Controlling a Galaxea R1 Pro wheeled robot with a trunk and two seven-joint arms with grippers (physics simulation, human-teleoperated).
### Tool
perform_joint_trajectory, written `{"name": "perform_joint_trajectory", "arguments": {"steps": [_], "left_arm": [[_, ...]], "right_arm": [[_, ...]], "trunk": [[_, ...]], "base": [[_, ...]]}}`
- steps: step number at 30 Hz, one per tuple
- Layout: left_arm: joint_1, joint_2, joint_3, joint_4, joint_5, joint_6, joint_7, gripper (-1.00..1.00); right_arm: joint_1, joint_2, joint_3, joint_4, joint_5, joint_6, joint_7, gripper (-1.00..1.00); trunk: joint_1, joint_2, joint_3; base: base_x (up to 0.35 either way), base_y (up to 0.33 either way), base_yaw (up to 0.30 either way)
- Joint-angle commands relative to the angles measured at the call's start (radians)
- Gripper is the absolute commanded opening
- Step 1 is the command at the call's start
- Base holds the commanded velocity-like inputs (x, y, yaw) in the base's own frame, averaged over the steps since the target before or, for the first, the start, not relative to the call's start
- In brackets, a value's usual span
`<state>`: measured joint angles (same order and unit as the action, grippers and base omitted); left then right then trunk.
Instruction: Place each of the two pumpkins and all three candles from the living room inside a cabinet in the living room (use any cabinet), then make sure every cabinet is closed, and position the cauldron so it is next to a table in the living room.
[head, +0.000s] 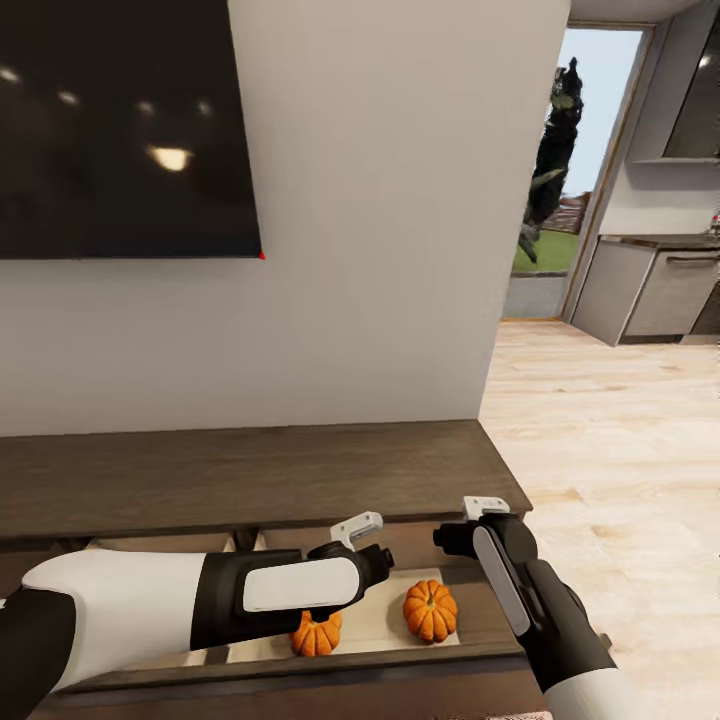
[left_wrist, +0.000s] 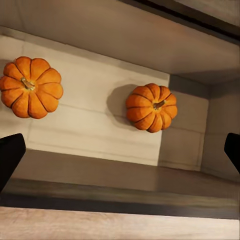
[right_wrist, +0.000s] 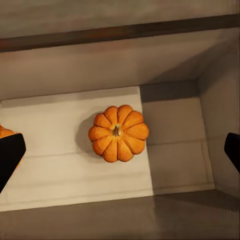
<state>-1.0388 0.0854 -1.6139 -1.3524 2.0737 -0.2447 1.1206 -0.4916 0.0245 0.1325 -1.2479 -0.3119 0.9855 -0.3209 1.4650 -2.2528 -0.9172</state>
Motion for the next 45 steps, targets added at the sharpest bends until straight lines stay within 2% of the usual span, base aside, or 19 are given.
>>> {"name": "perform_joint_trajectory", "arguments": {"steps": [1, 6, 9, 11, 14, 15, 18, 20, 23, 24, 25, 27, 28, 32, 38, 45], "left_arm": [[-0.001, 0.0, -0.001, -0.002, 0.005, -0.008, -0.001, 1.0], [-0.001, 0.0, -0.001, -0.003, 0.005, -0.009, 0.0, 1.0], [-0.001, 0.001, -0.003, -0.004, -0.02, -0.01, 0.0, 1.0], [-0.001, 0.001, -0.005, -0.005, -0.062, -0.012, 0.003, 1.0], [-0.001, 0.001, -0.008, -0.008, -0.176, -0.044, 0.038, 1.0], [-0.001, 0.001, -0.009, -0.017, -0.202, -0.063, 0.06, 1.0], [-0.001, 0.001, -0.009, -0.064, -0.23, -0.09, 0.114, 1.0], [-0.001, 0.001, -0.011, -0.128, -0.249, -0.103, 0.17, 1.0], [-0.001, 0.001, -0.011, -0.151, -0.284, -0.108, 0.192, 1.0], [-0.001, 0.001, -0.012, -0.156, -0.309, -0.109, 0.199, 1.0], [-0.001, 0.003, -0.013, -0.163, -0.353, -0.111, 0.209, 1.0], [-0.001, 0.006, -0.013, -0.165, -0.364, -0.111, 0.212, 1.0], [-0.001, 0.017, -0.013, -0.166, -0.372, -0.112, 0.213, 1.0], [-0.001, 0.026, -0.013, -0.167, -0.374, -0.113, 0.213, 1.0], [-0.001, 0.028, -0.012, -0.168, -0.374, -0.113, 0.211, 1.0], [-0.001, 0.028, -0.014, -0.168, -0.374, -0.113, 0.212, 1.0]], "right_arm": [[-0.001, 0.0, 0.001, -0.001, -0.01, 0.003, -0.01, 1.0], [-0.001, 0.0, 0.002, -0.002, -0.011, 0.001, -0.01, 1.0], [-0.001, 0.0, 0.003, -0.007, -0.012, -0.003, -0.01, 1.0], [0.005, 0.0, 0.004, -0.029, -0.012, -0.005, -0.01, 1.0], [0.055, 0.0, 0.005, -0.121, -0.012, -0.016, -0.01, 1.0], [0.074, 0.0, 0.005, -0.152, -0.012, -0.019, -0.009, 1.0], [0.098, 0.0, 0.006, -0.192, -0.012, -0.025, -0.009, 1.0], [0.109, 0.0, 0.007, -0.211, -0.012, -0.028, -0.008, 1.0], [0.113, 0.0, 0.007, -0.22, -0.011, -0.029, -0.008, 1.0], [0.114, 0.0, 0.007, -0.224, -0.011, -0.029, -0.008, 1.0], [0.115, 0.0, 0.007, -0.232, -0.012, -0.03, -0.007, 1.0], [0.115, 0.0, 0.007, -0.233, -0.012, -0.03, -0.007, 1.0], [0.116, 0.0, 0.007, -0.234, -0.012, -0.03, -0.007, 1.0], [0.116, 0.0, 0.007, -0.235, -0.012, -0.03, -0.007, 1.0], [0.116, 0.0, 0.007, -0.237, -0.01, -0.03, -0.007, 1.0], [0.117, 0.0, 0.007, -0.248, -0.011, -0.03, -0.007, 1.0]], "trunk": [[0.0, 0.0, -0.001], [0.0, 0.0, -0.001], [0.0, 0.0, -0.001], [0.0, 0.0, -0.001], [0.0, 0.0, -0.001], [0.0, 0.0, -0.001], [0.0, 0.0, -0.001], [0.0, 0.0, -0.001], [0.0, 0.0, -0.001], [0.0, 0.0, -0.001], [0.0, 0.0, -0.001], [0.0, 0.0, -0.001], [0.0, 0.0, -0.001], [0.0, 0.0, -0.001], [0.0, 0.0, 0.002], [0.0, 0.0, 0.008]], "base": [[0.0, 0.274, -0.112], [0.0, 0.311, -0.13], [0.0, 0.193, -0.152], [0.0, 0.081, -0.112], [0.0, 0.031, -0.048], [-0.02, 0.012, -0.018], [-0.074, 0.007, -0.031], [-0.196, 0.002, -0.063], [-0.272, 0.001, -0.034], [-0.307, 0.0, -0.016], [-0.327, 0.0, -0.005], [-0.328, 0.029, -0.003], [-0.203, 0.245, -0.001], [-0.199, 0.261, 0.0], [-0.251, 0.206, -0.001], [-0.055, 0.041, -0.037]]}}
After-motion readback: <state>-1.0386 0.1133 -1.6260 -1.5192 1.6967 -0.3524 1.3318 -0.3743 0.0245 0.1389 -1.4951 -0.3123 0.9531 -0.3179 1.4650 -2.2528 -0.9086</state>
